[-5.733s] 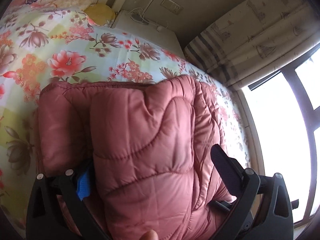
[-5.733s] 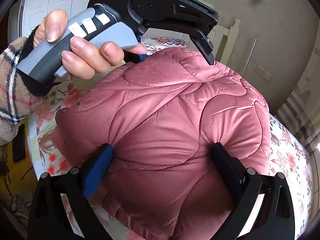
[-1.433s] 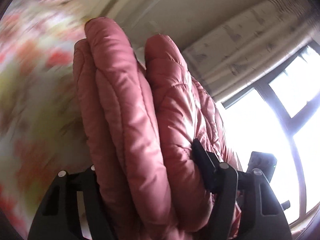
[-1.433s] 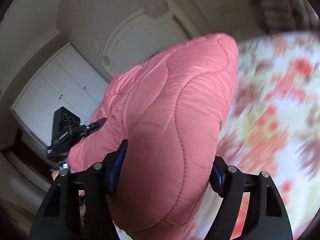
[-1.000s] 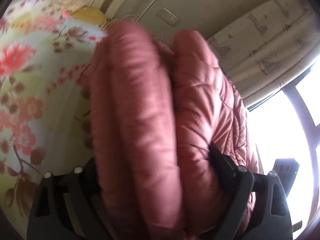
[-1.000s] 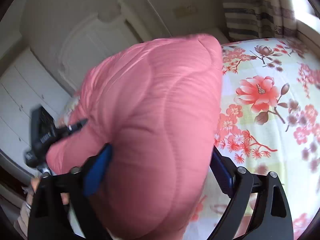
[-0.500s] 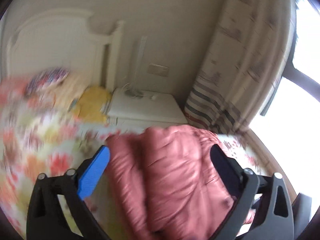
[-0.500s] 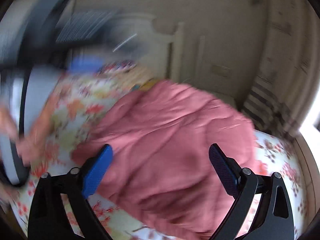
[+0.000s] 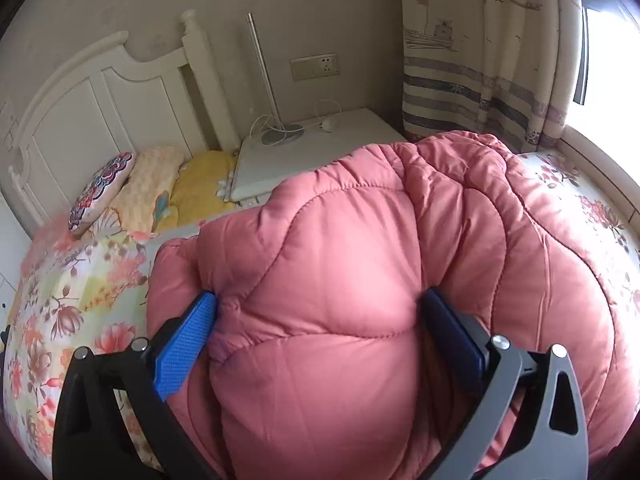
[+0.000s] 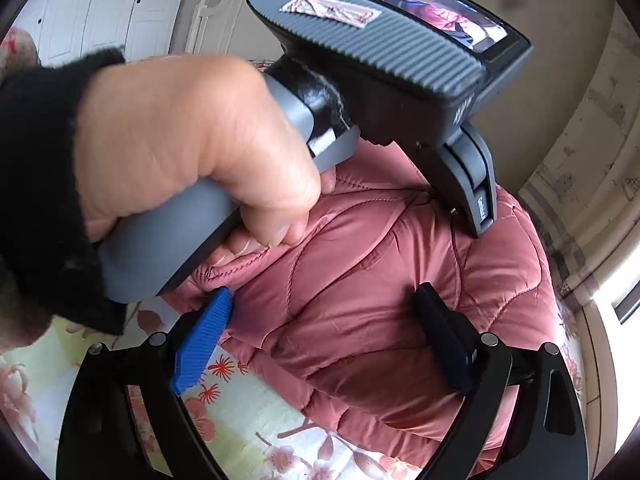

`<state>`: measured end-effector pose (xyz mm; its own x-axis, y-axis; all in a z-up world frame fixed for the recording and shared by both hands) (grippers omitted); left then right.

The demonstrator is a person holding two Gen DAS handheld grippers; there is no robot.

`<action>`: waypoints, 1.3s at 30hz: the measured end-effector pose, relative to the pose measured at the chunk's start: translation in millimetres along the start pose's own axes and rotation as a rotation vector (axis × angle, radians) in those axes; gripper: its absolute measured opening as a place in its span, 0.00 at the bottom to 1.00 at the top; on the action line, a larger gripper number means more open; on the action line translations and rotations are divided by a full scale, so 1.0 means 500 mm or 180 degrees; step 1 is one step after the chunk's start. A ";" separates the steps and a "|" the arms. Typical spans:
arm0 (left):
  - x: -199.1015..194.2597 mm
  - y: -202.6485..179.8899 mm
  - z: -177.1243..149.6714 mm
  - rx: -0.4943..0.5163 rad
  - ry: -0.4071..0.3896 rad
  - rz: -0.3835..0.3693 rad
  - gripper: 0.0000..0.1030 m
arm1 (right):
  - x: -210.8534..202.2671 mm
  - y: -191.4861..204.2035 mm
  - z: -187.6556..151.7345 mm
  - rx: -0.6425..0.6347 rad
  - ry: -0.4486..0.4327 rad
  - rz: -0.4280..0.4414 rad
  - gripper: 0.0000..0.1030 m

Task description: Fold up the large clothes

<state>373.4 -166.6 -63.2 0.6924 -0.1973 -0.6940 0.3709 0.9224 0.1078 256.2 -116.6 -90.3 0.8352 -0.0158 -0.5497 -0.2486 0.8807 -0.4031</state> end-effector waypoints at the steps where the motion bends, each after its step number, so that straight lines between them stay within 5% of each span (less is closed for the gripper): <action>1: -0.007 0.004 -0.007 0.0014 0.0002 0.0000 0.98 | 0.001 -0.002 0.000 0.0023 0.0003 0.0008 0.88; 19: -0.020 0.019 -0.013 -0.0067 -0.0075 -0.0077 0.98 | -0.031 0.025 -0.007 0.0003 0.0020 0.0008 0.91; 24: -0.046 0.062 -0.028 -0.0528 0.0058 -0.0336 0.98 | -0.134 0.038 -0.032 0.0002 -0.0090 0.0316 0.92; 26: -0.089 0.087 -0.039 -0.0796 0.0046 -0.0171 0.98 | -0.174 0.018 -0.044 0.0118 -0.0158 0.0387 0.92; 32: -0.366 0.089 -0.070 -0.0856 -0.0871 0.0316 0.98 | -0.302 -0.128 -0.077 0.0799 -0.0418 -0.0021 0.94; 39: -0.606 -0.005 -0.178 -0.0559 -0.1530 0.0809 0.98 | -0.376 -0.272 -0.149 0.1820 -0.0310 -0.0256 0.95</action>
<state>107.8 -79.5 83.5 0.9654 -0.0531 -0.2554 0.0760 0.9938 0.0806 96.5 -268.9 13.3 0.8885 -0.0733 -0.4529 0.0989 0.9945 0.0332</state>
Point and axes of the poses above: each gripper's, at about its wrist camera, not at the fingertips, and x roughly the way its jaws point, y to its left, z to its top, the point moved 3 cm from there along x, roughly the way its jaws point, and after that the axes turned 7 degrees about -z, right-handed, at the moved point
